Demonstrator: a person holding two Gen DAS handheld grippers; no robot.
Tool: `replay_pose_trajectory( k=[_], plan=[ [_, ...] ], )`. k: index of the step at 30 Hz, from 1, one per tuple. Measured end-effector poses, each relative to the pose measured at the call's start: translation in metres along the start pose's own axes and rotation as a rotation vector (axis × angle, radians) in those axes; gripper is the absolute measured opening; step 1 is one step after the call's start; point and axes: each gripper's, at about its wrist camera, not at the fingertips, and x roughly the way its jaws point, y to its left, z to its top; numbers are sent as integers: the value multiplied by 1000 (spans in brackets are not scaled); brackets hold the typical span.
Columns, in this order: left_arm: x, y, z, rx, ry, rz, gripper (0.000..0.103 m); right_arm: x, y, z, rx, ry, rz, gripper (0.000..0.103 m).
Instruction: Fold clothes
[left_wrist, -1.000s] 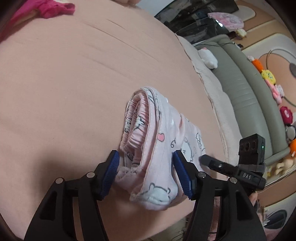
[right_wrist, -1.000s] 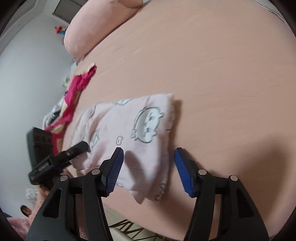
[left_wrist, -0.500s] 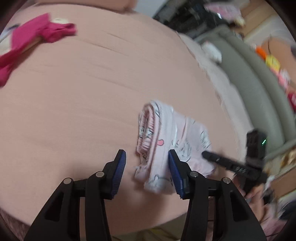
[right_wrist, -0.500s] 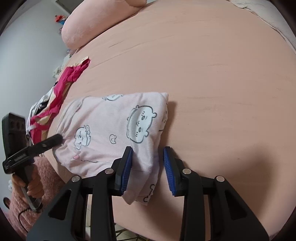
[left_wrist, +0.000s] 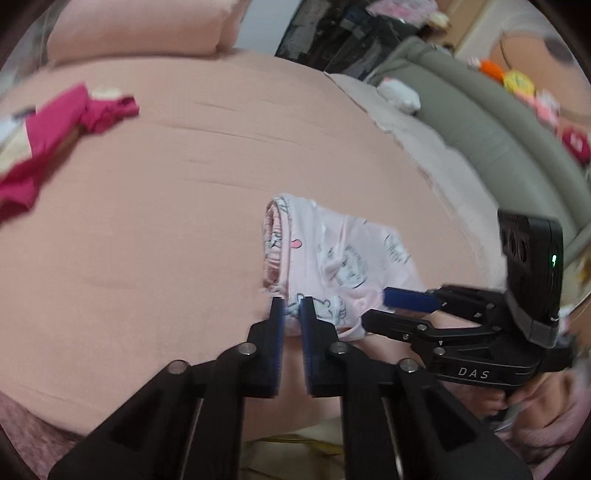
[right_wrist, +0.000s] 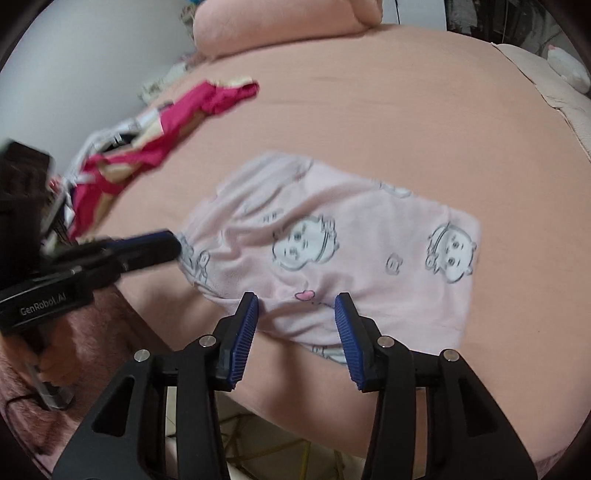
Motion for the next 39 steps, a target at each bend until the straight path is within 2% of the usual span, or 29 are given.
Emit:
replay_pose_trajectory(
  k=[2,5,7,8,9,11,14,16,19,23,26,30,32,36,37,38,39],
  plan=[
    [0,1,0,-17,-7,20,9,7,3,-4,-13,25,-33,43],
    [-6,-7,1,-5,3,-48,11,-1,1,-12,-9,23,-42,43],
    [-7,-21,0,67,-10,-15,23,-7,3,-13,-5,12,-41,43],
    [-4,-29,-1,114,-5,1,38,-9,5,-12,-2,8,-41,43],
    [0,-37,-3,155,12,10,44,-9,6,-11,3,7,-42,42],
    [6,-49,-4,210,13,50,44,-11,5,-12,22,-1,-31,42],
    [14,-73,-1,365,-57,163,42,-10,4,-9,16,0,-32,43],
    [18,-78,-1,436,-59,180,38,-7,4,-6,5,5,-38,44],
    [30,-69,6,404,7,176,36,-3,4,-3,-11,13,-46,45],
    [33,-49,-4,340,88,228,34,2,4,2,-33,24,-58,45],
    [31,-37,-7,281,109,207,34,-3,3,-3,-28,15,-56,45],
    [22,-43,1,228,51,89,34,-11,1,-10,-8,-3,-23,45],
    [25,-39,4,152,68,31,34,-13,2,-11,5,-6,4,45],
    [35,-19,2,-5,100,-41,33,-5,9,-8,-26,5,-33,45],
    [35,-15,1,-33,93,-62,31,-7,10,-9,-41,2,-44,45],
    [33,-12,3,-59,78,-81,21,-8,11,-10,-52,0,-51,45],
    [30,-8,5,-82,63,-100,17,-8,13,-10,-61,-3,-55,45]
  ],
)
